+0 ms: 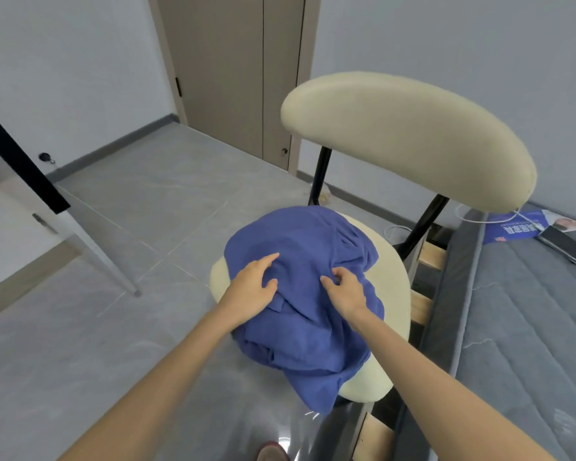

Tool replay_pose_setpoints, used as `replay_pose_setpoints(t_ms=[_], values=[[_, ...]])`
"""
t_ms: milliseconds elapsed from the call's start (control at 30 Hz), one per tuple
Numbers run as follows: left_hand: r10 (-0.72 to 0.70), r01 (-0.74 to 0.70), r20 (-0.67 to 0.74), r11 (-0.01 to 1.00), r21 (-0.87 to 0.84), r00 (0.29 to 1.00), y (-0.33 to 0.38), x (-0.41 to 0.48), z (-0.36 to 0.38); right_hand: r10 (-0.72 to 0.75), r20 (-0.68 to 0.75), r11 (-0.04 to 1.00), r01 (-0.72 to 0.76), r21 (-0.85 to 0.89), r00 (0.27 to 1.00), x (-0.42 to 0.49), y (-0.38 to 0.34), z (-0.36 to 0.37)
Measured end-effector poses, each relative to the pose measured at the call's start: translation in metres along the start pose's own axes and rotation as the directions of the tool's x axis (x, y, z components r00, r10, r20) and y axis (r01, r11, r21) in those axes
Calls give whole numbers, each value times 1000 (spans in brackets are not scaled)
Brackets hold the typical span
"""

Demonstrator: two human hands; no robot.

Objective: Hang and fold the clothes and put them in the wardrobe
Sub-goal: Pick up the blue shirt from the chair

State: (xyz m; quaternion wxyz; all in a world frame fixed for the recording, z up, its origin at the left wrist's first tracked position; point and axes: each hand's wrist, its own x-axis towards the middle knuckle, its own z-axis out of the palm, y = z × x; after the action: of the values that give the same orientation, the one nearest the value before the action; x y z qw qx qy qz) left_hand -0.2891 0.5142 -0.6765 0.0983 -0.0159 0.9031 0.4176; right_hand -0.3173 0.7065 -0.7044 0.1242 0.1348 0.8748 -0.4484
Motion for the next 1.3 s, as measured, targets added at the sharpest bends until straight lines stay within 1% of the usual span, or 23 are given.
replay_pose_setpoints(t_ms=[67, 100, 200, 300, 400, 467, 500, 567, 600, 633, 733, 800, 833, 867, 933, 1000, 1067, 1100, 1133, 1167, 1200, 1233, 1300], values=[[44, -44, -17, 999, 10, 999, -6, -5, 3, -155, -47, 986, 158, 50, 987, -3, -7, -6], [66, -65, -21, 998, 15, 998, -7, -9, 3, -218, -49, 971, 222, 86, 975, -8, -15, -13], [107, -107, -8, 994, -9, 994, -1, -28, 5, -366, 2, 913, 359, 194, 931, -27, -50, -41], [160, -161, -46, 986, -28, 986, 24, -51, 1, -450, 31, 844, 414, 341, 892, -60, -91, -73], [221, -222, -130, 975, 4, 967, 68, -77, -8, -509, 98, 764, 396, 510, 855, -101, -124, -108], [281, -309, -205, 944, -116, 938, 97, -91, -13, -573, 107, 703, 420, 574, 812, -127, -140, -131], [283, -338, -265, 921, -192, 922, 108, -96, -16, -598, 93, 670, 433, 603, 796, -140, -147, -141], [204, -317, -384, 912, -260, 900, 128, -109, -26, -623, 36, 602, 450, 659, 781, -163, -156, -162], [171, -297, -413, 918, -263, 895, 137, -116, -34, -623, 5, 581, 459, 672, 782, -171, -159, -171], [160, -284, -410, 922, -262, 898, 147, -125, -41, -620, -23, 574, 473, 668, 784, -178, -159, -180], [213, -300, -320, 919, -256, 923, 176, -159, -64, -583, -79, 602, 496, 626, 809, -189, -154, -197], [213, -303, -309, 910, -282, 927, 192, -178, -75, -543, -89, 662, 491, 566, 835, -196, -149, -200], [200, -297, -316, 907, -298, 927, 197, -186, -79, -532, -67, 697, 481, 532, 844, -200, -146, -200], [189, -297, -331, 902, -314, 924, 201, -193, -83, -528, -16, 739, 468, 483, 849, -207, -145, -200], [158, -297, -367, 884, -361, 917, 208, -204, -90, -507, 162, 826, 423, 374, 847, -216, -141, -197], [96, -286, -400, 848, -447, 911, 210, -213, -97, -452, 337, 878, 345, 333, 826, -226, -137, -195], [18, -263, -410, 792, -551, 912, 211, -220, -102, -418, 490, 900, 274, 338, 765, -241, -133, -190], [-11, -256, -409, 765, -591, 912, 211, -222, -103, -414, 549, 908, 286, 306, 726, -248, -129, -186], [-26, -255, -409, 745, -616, 912, 211, -224, -104, -420, 582, 907, 336, 252, 696, -253, -125, -182], [-25, -261, -411, 738, -623, 911, 212, -227, -105, -429, 575, 898, 395, 192, 696, -257, -122, -177], [-12, -272, -417, 740, -615, 909, 213, -229, -106, -448, 531, 884, 444, 145, 719, -259, -119, -173], [-3, -289, -434, 742, -605, 901, 214, -232, -108, -487, 445, 866, 481, 135, 751, -259, -119, -170], [-12, -321, -499, 751, -576, 866, 213, -237, -114, -547, 244, 835, 502, 224, 801, -261, -124, -168]])
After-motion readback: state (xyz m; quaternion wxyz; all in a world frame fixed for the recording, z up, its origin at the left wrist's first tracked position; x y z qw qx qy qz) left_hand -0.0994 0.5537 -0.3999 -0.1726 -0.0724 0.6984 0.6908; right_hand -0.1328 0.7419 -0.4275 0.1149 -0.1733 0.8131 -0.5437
